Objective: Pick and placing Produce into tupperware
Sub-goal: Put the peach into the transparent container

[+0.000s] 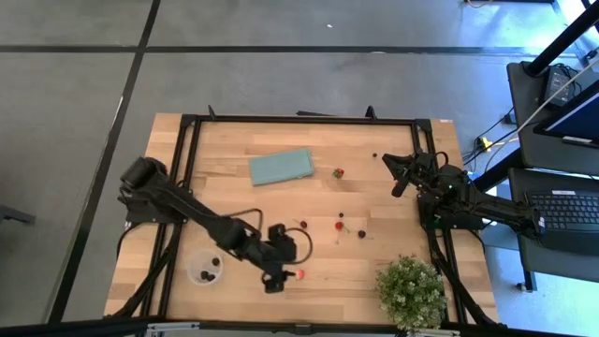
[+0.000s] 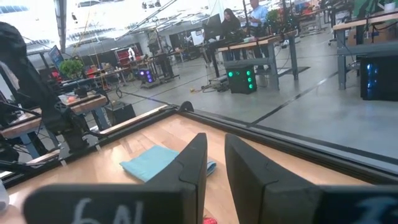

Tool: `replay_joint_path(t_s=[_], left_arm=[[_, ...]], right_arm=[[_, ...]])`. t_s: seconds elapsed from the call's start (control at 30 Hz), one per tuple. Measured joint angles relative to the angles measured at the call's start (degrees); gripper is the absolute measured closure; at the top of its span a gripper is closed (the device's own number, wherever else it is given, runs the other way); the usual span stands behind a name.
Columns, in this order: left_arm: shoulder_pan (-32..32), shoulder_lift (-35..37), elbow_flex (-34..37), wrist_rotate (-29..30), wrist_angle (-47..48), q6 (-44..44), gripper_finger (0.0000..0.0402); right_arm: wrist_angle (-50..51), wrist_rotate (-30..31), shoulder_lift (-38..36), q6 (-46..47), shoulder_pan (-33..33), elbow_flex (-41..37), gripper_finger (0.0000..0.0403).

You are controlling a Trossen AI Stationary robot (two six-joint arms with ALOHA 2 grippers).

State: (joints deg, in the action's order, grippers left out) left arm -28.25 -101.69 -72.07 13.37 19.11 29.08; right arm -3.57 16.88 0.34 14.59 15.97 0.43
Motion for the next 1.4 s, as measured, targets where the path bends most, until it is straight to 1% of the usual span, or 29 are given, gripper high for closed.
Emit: replay_joint_path(t_s=[0.1, 0.2, 0.33, 0.57, 0.7, 0.87, 1.13, 1.4], left_arm=[[0.39, -3.21, 0.00, -1.53, -4.04, -0.48, 0.0115], [0.59, -5.39, 0.00, -0.36, -4.38, -0.19, 0.0115], [0.57, -8.84, 0.00, -0.38, -5.41, 1.57, 0.0115], [-1.03, -13.20, 0.00, 0.53, -7.69, 3.66, 0.0115], [-1.69, -13.87, 0.00, 1.02, -8.66, 3.82, 0.0116], [-2.08, -13.96, 0.00, 4.58, -9.50, 3.79, 0.0134], [-2.04, -13.96, 0.00, 4.27, -9.42, 3.76, 0.0174], [-2.04, -14.79, 0.00, 3.90, -10.36, 3.76, 0.0188]], right_arm=[[0.00, -0.02, 0.02, -0.27, 0.00, -0.02, 0.0342], [0.00, -0.02, 0.02, -0.05, -0.01, -0.02, 0.0342], [0.00, -0.02, 0.02, -0.04, -0.01, 0.00, 0.0342], [0.00, -0.01, 0.02, 0.13, 0.00, -0.02, 0.0342], [0.00, 0.00, 0.02, 0.14, 0.00, -0.02, 0.0342], [0.00, -0.02, 0.02, 0.14, -0.01, -0.02, 0.0342], [0.00, -0.01, 0.02, 0.14, -0.01, -0.01, 0.0342], [0.00, -0.02, 0.02, 0.05, -0.02, -0.01, 0.0342]])
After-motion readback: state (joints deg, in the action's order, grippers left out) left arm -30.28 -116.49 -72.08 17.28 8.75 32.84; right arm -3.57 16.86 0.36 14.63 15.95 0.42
